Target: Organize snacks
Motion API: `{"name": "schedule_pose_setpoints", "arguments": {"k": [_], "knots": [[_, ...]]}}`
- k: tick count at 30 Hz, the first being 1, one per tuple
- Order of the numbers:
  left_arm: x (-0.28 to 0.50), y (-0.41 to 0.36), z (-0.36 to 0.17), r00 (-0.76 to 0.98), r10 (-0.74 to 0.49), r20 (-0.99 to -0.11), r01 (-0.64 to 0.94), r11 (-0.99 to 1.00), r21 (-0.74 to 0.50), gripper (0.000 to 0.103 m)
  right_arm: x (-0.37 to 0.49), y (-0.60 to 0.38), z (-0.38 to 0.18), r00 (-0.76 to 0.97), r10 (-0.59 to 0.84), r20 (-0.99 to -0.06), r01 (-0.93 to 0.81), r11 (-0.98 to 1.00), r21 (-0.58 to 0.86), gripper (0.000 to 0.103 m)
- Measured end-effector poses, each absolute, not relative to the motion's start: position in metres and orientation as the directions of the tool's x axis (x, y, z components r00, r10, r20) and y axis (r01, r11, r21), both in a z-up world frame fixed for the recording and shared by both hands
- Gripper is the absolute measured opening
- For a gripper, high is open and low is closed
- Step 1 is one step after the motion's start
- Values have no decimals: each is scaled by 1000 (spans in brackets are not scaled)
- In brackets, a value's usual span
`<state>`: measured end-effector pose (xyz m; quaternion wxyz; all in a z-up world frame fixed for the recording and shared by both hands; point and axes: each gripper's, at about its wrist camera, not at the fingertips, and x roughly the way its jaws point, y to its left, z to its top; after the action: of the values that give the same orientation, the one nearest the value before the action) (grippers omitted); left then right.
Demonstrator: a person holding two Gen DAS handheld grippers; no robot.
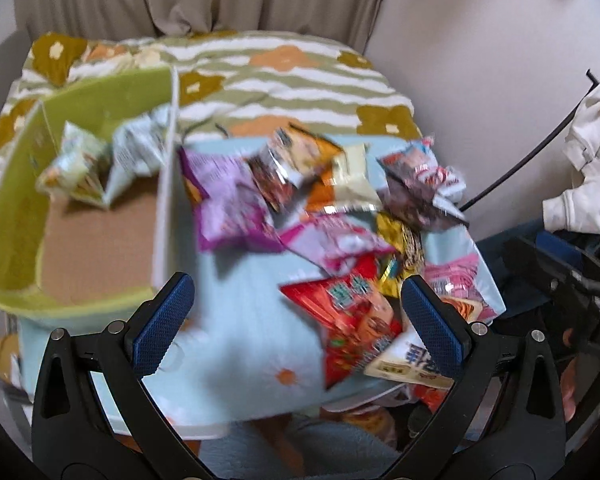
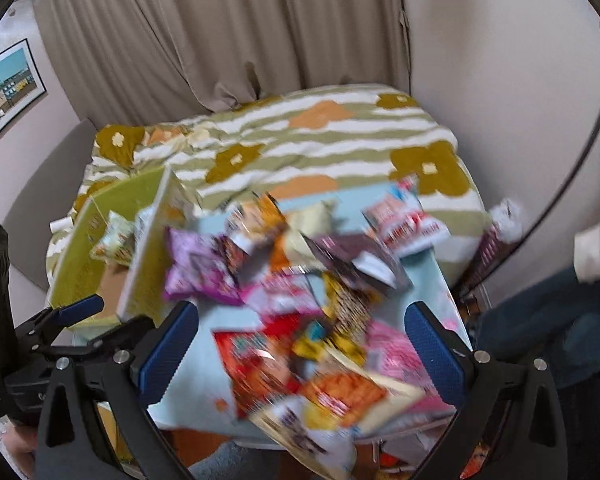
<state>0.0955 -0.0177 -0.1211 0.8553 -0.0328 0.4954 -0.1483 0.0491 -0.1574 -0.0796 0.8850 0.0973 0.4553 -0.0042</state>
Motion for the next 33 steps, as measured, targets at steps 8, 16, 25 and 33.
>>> {"name": "schedule_pose_setpoints", "arguments": {"k": [8, 16, 25, 33], "knots": [[86, -53, -172, 415, -265, -871, 167, 963, -213, 103, 26, -182, -133, 503, 138, -853, 129, 964, 232, 103], [101, -74, -212, 352, -275, -895, 138, 961, -240, 103, 17, -187, -173, 421, 198, -885, 100, 960, 262, 103], [114, -91, -242, 297, -243, -923, 117, 969, -218, 103, 21, -186, -192, 405, 258, -877, 49, 952, 303, 103], [112, -94, -254, 267, -244, -932, 142, 967, -213, 67, 31, -181, -199, 384, 290, -877, 1, 949, 314, 94]]}}
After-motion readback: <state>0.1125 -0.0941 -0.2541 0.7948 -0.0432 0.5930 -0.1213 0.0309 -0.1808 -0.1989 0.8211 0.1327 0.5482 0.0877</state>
